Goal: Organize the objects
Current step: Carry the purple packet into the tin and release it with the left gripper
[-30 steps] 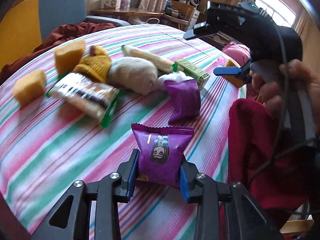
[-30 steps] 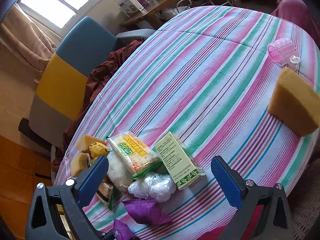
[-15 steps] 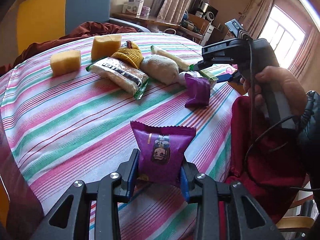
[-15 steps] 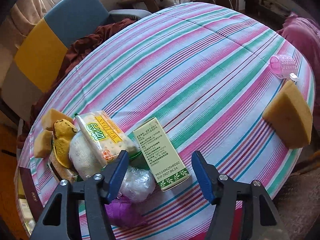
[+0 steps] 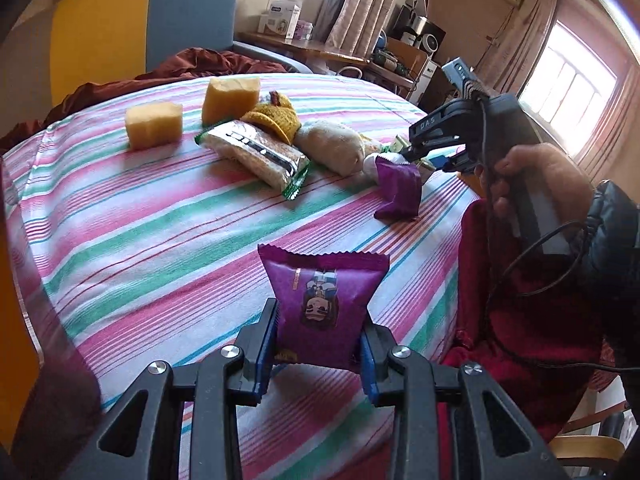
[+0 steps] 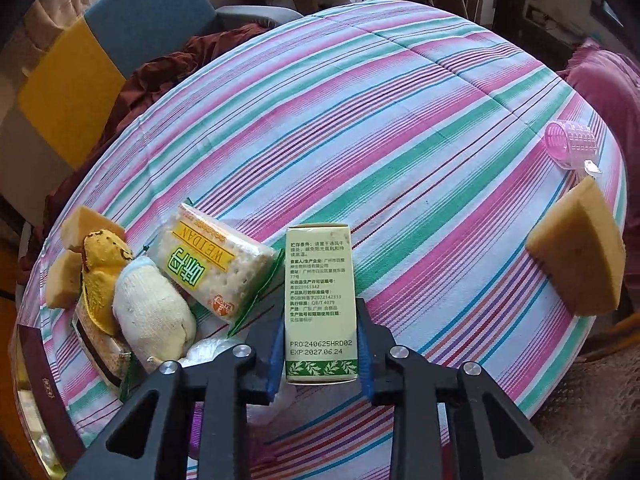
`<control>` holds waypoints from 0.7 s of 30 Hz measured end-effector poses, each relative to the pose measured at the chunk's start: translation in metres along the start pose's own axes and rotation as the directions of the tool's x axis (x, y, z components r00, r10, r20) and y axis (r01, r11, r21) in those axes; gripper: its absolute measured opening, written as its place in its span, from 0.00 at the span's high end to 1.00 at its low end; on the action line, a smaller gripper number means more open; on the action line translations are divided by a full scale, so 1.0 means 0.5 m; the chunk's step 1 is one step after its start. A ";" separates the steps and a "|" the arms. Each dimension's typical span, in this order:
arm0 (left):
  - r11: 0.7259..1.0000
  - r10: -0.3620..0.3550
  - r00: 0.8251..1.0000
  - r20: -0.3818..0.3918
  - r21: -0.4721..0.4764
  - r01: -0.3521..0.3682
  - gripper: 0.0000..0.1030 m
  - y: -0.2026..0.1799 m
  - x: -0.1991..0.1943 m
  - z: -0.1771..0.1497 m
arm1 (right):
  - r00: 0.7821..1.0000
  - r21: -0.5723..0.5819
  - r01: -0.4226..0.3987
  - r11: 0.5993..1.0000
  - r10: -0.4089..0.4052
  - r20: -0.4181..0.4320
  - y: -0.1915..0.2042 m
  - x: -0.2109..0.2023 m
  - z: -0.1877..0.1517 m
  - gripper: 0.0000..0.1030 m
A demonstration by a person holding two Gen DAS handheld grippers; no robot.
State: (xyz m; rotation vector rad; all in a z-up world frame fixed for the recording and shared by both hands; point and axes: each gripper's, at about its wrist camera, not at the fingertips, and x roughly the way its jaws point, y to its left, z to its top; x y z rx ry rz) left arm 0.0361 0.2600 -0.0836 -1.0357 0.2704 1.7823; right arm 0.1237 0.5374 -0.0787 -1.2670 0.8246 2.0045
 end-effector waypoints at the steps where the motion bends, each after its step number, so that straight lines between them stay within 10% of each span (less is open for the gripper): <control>1: 1.000 0.002 1.000 0.012 -0.002 -0.001 0.67 0.000 -0.013 -0.001 | 1.000 -0.001 0.002 1.000 -0.002 0.000 -0.001 0.000 0.000 0.71; 15: 0.990 0.084 0.988 0.131 -0.125 -0.067 0.67 0.063 -0.161 -0.020 | 0.999 -0.027 0.040 0.999 -0.040 0.005 -0.008 -0.002 -0.001 0.71; 21: 0.936 0.281 0.936 0.213 -0.275 -0.218 0.66 0.158 -0.302 -0.046 | 0.999 -0.036 0.044 0.998 -0.044 0.005 0.004 0.007 -0.002 0.71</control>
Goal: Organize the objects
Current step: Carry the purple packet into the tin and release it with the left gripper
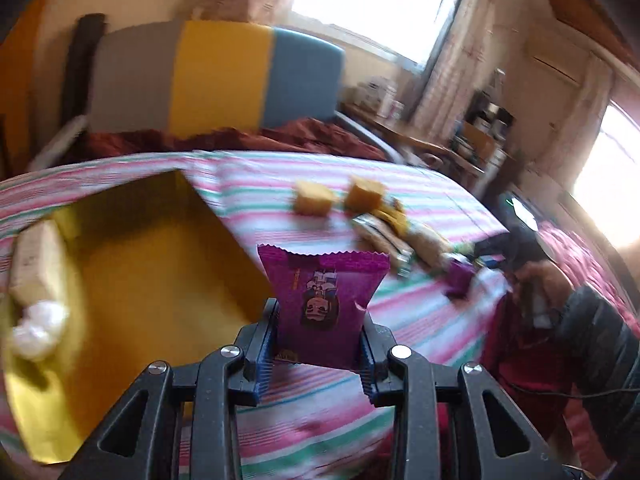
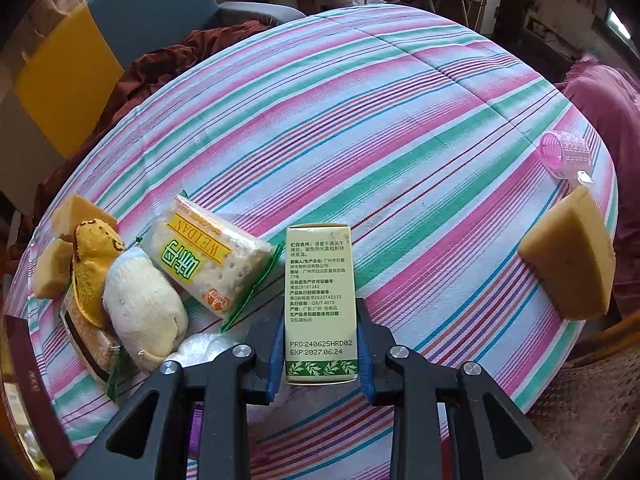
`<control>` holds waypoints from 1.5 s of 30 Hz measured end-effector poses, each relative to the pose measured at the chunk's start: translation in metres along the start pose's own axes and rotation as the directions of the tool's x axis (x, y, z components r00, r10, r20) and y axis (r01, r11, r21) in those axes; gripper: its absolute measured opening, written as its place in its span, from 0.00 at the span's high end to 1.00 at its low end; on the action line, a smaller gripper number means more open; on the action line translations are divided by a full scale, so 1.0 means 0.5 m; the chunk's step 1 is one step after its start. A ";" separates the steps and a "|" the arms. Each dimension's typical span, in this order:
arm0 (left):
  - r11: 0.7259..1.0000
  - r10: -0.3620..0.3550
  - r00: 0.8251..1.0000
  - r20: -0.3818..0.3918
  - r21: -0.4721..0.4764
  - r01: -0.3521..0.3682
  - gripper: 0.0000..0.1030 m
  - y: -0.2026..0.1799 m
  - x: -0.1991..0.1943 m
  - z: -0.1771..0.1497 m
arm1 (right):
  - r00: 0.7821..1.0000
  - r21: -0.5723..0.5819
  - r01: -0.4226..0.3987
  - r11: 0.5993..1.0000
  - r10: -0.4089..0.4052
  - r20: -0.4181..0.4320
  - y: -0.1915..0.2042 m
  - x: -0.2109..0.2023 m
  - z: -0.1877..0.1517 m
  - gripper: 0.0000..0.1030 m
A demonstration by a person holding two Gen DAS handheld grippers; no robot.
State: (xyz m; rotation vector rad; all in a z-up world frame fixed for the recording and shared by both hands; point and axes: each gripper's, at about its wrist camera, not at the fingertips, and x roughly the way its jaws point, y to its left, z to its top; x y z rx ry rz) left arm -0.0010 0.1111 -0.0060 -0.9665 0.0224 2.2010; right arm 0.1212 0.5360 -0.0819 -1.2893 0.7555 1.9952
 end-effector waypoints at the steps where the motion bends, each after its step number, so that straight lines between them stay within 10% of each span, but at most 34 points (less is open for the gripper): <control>1: 0.998 0.056 0.998 0.011 -0.016 -0.055 0.66 0.025 -0.017 0.000 | 1.000 -0.002 0.002 1.000 -0.002 0.000 0.005 -0.001 -0.001 0.71; 7: 0.935 0.314 0.948 -0.047 -0.157 -0.318 0.67 0.191 -0.060 -0.035 | 1.000 -0.018 0.013 1.000 -0.013 0.001 0.000 -0.014 -0.011 0.71; 13: 0.878 0.394 0.910 -0.130 -0.239 -0.415 0.66 0.279 -0.055 -0.079 | 1.000 -0.028 0.026 0.999 -0.026 0.003 0.013 -0.008 -0.006 0.71; 29: 0.837 0.468 0.869 -0.161 -0.232 -0.495 0.62 0.298 -0.056 -0.103 | 0.995 -0.009 0.015 1.000 -0.014 0.099 0.017 -0.046 0.000 0.71; 45: 0.833 0.471 0.878 -0.081 -0.286 -0.473 0.57 0.297 -0.105 -0.093 | 0.935 -0.153 -0.145 0.978 0.186 0.301 0.103 -0.186 -0.032 0.71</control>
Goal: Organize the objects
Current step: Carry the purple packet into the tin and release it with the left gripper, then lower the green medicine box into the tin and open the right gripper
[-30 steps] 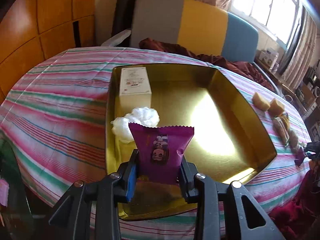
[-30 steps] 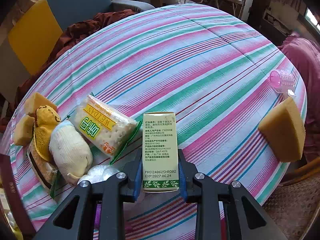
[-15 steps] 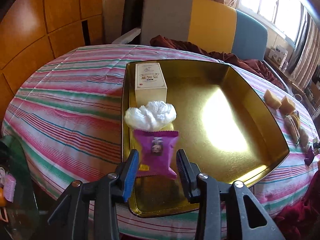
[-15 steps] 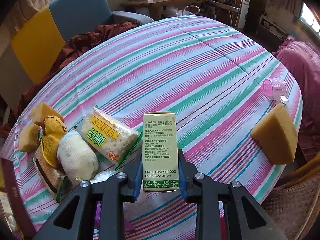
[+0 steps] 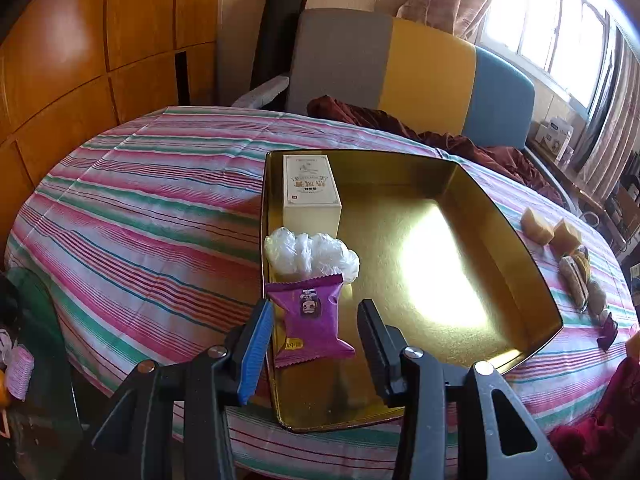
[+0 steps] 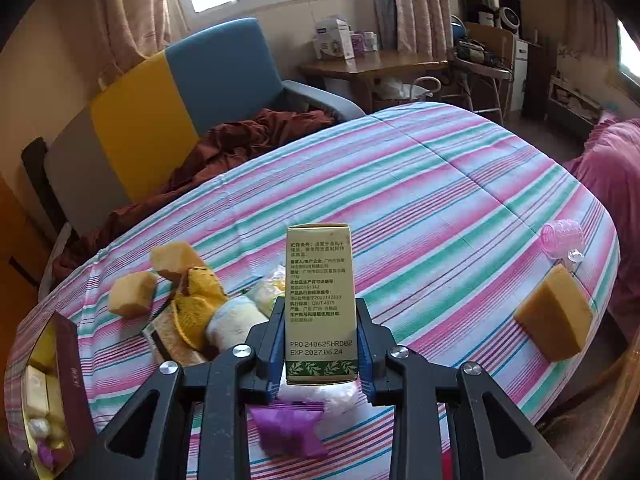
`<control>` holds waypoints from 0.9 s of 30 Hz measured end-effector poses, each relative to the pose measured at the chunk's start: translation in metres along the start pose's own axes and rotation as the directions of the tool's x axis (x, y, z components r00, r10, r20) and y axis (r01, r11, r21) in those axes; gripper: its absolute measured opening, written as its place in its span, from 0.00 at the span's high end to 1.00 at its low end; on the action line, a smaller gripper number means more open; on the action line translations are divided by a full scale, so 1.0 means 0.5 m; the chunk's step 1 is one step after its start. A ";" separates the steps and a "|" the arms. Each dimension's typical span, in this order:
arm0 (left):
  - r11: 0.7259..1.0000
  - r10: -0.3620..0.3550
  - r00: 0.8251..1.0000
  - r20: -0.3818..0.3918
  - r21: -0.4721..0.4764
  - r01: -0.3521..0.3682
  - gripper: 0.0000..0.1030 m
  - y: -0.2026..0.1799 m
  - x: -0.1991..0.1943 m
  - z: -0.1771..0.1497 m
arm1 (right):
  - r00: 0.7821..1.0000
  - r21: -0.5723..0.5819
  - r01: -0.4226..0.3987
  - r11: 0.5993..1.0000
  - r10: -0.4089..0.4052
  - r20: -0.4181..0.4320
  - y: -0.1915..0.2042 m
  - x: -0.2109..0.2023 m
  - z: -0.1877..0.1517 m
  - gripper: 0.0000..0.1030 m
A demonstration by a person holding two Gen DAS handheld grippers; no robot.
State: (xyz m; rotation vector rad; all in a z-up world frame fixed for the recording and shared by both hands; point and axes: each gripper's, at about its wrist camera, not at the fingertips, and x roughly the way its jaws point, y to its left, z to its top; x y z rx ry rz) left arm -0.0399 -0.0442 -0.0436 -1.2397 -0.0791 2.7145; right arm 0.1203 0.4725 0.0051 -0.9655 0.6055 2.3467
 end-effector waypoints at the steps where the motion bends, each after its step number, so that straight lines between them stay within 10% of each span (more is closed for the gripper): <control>1: 1.000 -0.002 1.000 0.004 -0.004 0.002 0.57 0.002 -0.002 0.001 | 1.000 -0.021 -0.024 1.000 0.024 0.003 0.020 -0.009 -0.002 0.71; 9: 0.998 -0.014 1.000 0.010 -0.055 0.014 0.57 0.017 -0.006 0.001 | 0.968 -0.236 -0.250 0.939 0.243 -0.060 0.234 -0.051 -0.048 0.70; 18: 0.996 -0.020 0.999 0.029 -0.087 0.022 0.57 0.031 -0.014 0.003 | 0.815 -0.363 -0.573 0.735 0.466 -0.343 0.529 -0.050 -0.208 0.70; 27: 0.994 -0.023 0.999 0.030 -0.104 0.026 0.57 0.046 -0.013 0.002 | 0.713 -0.446 -0.695 0.565 0.458 -0.531 0.746 -0.028 -0.367 0.68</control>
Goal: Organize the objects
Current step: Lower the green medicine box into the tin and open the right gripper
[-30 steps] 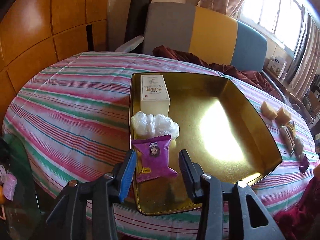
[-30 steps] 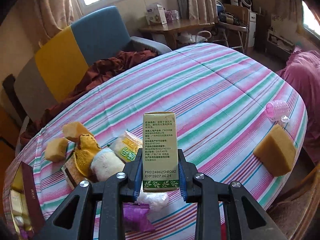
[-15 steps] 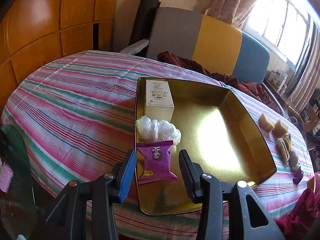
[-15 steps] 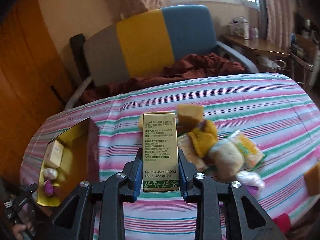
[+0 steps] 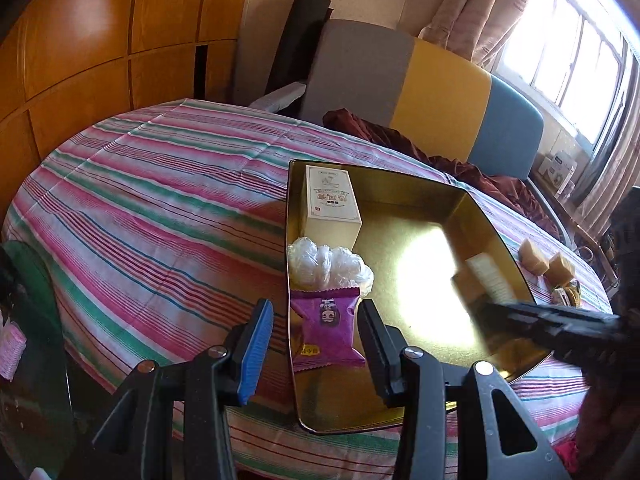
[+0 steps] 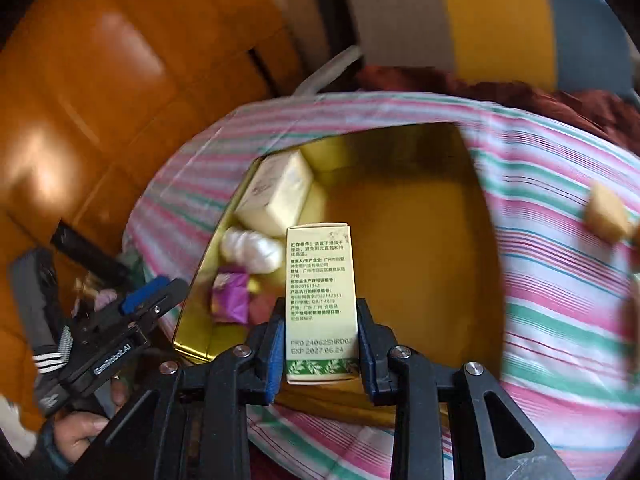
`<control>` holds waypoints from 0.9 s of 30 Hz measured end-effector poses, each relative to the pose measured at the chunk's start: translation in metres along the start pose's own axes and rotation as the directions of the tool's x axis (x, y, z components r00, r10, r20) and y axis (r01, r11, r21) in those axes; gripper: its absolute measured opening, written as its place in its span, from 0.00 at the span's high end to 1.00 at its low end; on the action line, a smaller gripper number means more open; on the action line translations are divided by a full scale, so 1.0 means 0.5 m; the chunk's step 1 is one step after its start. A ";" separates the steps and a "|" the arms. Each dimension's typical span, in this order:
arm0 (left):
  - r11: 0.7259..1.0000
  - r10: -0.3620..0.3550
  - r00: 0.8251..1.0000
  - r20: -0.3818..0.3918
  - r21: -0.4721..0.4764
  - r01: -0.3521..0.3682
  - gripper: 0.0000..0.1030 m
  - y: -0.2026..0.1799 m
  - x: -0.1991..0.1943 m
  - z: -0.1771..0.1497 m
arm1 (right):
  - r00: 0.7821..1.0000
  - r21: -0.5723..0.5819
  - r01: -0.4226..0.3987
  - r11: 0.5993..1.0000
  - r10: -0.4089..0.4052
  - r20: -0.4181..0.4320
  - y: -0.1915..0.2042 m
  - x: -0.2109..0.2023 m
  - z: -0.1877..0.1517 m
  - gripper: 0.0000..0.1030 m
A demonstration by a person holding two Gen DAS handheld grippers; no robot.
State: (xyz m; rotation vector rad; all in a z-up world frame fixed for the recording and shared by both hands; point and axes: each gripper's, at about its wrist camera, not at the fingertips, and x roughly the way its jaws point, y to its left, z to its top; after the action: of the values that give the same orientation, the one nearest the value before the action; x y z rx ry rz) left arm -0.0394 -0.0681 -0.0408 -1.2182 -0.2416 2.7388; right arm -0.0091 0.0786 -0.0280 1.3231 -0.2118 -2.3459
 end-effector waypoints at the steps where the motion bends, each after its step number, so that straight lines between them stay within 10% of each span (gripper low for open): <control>1: 1.000 0.000 1.000 -0.002 -0.001 0.000 0.57 0.001 0.001 0.000 | 1.000 -0.013 -0.019 1.000 0.018 -0.021 0.012 0.017 -0.002 0.67; 8: 1.000 0.002 1.000 -0.003 -0.014 -0.002 0.57 0.010 0.002 0.000 | 1.000 -0.090 -0.030 0.995 0.029 -0.011 0.064 0.052 -0.028 0.15; 17: 1.000 0.007 1.000 0.012 0.007 -0.007 0.57 -0.003 -0.006 0.002 | 0.934 -0.247 0.245 0.938 -0.159 0.321 0.085 -0.061 -0.066 0.00; 27: 0.997 0.020 1.000 0.023 0.070 -0.022 0.57 -0.040 -0.018 0.000 | 0.914 -0.043 0.317 0.947 -0.294 0.280 -0.046 -0.106 -0.058 0.00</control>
State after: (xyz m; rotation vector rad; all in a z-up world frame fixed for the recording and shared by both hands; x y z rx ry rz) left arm -0.0324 -0.0500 -0.0301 -1.1803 -0.1340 2.7547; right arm 0.0321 0.1248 -0.0100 1.0515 0.0212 -2.7657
